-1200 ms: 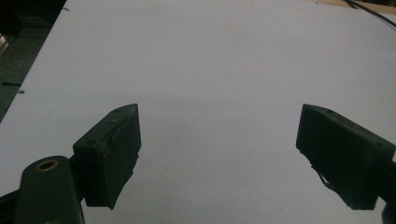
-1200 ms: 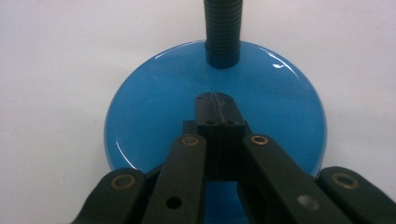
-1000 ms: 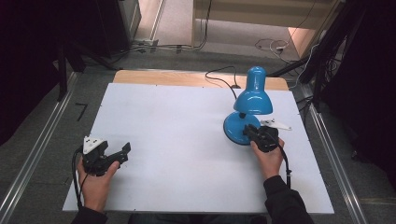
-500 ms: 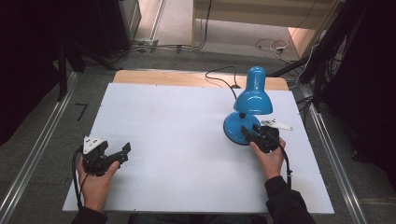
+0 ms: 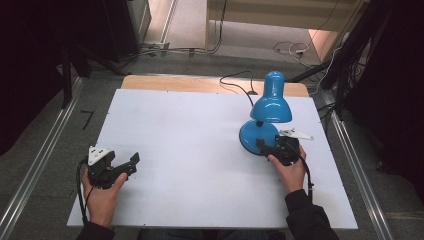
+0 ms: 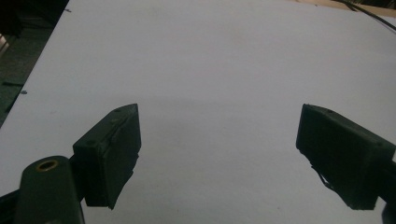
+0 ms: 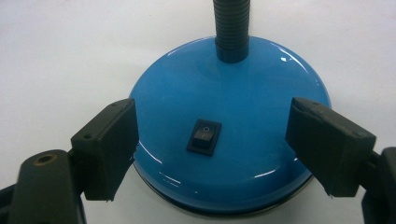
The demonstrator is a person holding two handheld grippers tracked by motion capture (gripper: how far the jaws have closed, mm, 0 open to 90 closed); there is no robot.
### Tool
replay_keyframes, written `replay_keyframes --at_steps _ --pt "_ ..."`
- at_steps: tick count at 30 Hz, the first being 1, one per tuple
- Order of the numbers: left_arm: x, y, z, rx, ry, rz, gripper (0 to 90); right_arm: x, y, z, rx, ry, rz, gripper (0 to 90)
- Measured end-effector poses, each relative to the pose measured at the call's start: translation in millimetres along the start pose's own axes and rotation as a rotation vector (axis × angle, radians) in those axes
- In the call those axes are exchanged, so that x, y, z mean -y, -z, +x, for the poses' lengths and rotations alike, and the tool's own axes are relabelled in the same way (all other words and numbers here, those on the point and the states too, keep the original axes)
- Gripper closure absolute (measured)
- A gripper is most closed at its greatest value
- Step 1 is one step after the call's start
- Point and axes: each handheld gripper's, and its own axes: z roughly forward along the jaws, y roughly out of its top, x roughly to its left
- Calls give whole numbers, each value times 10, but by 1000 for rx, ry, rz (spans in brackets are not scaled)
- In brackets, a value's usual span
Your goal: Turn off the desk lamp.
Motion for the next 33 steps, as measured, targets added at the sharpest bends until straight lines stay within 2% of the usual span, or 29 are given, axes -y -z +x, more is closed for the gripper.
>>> replay_keyframes --at_steps 9,18,33 --pt "-3 3 -5 0 -4 -1 151 5 77 -19 16 15 14 138" --pt "-6 11 -10 1 -3 -3 151 76 185 -108 41 26 28 138" --pt "-6 12 -11 2 -3 -2 151 183 396 -240 55 35 37 138"
